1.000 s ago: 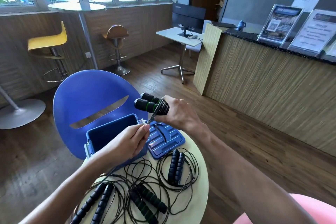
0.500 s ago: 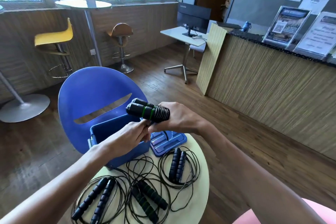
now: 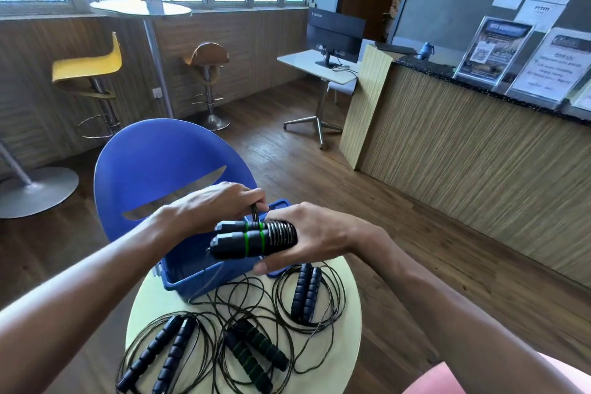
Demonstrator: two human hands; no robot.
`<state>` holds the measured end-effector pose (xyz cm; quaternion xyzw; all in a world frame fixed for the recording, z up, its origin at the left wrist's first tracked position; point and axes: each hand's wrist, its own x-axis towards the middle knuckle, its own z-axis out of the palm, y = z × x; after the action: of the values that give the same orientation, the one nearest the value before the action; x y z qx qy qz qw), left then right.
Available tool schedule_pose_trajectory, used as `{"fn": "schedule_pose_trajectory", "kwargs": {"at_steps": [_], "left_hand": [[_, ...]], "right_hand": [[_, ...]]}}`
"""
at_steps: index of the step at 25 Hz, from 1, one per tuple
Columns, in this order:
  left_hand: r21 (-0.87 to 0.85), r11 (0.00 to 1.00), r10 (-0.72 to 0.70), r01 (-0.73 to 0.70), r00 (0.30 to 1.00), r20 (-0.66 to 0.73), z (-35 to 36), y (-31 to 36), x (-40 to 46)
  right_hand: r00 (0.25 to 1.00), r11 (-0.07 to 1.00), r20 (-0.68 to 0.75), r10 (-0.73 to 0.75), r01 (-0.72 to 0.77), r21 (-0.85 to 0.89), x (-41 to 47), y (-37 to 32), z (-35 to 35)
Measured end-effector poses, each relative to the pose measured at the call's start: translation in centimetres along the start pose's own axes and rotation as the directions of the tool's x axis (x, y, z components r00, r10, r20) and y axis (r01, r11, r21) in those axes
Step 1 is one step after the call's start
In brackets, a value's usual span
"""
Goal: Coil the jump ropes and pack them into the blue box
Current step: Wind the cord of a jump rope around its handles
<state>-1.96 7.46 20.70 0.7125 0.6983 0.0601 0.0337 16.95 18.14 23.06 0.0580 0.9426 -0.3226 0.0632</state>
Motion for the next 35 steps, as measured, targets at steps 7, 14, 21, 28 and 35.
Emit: {"fn": "schedule_pose_trajectory", "kwargs": {"at_steps": [7,14,21,28,35], "left_hand": [[0.442,0.897,-0.058,0.014,0.994,0.088,-4.8,3.5,1.1],[0.395,0.89,-0.195,0.229,0.973,-0.123,-3.9,8.1,0.0],[-0.901,0.366,-0.319,0.232,0.941,0.112,0.5,6.9,-0.9],[-0.974,-0.167,-0.112,0.152,0.979,0.172,3.0,5.9,0.0],[-0.926,-0.356,-0.24,0.122,0.946,0.217,3.5,6.0,0.7]], "right_hand": [[0.971,0.946,-0.181,0.154,-0.198,-0.258,0.3,1.9,1.0],[0.858,0.858,-0.512,0.037,-0.29,-0.424,1.7,3.4,0.1],[0.765,0.854,-0.643,0.011,-0.342,-0.392,1.8,3.8,-1.2],[0.748,0.865,-0.664,0.018,-0.344,-0.365,2.4,3.9,-1.0],[0.704,0.846,-0.709,0.039,-0.402,-0.352,2.1,4.9,-1.6]]}}
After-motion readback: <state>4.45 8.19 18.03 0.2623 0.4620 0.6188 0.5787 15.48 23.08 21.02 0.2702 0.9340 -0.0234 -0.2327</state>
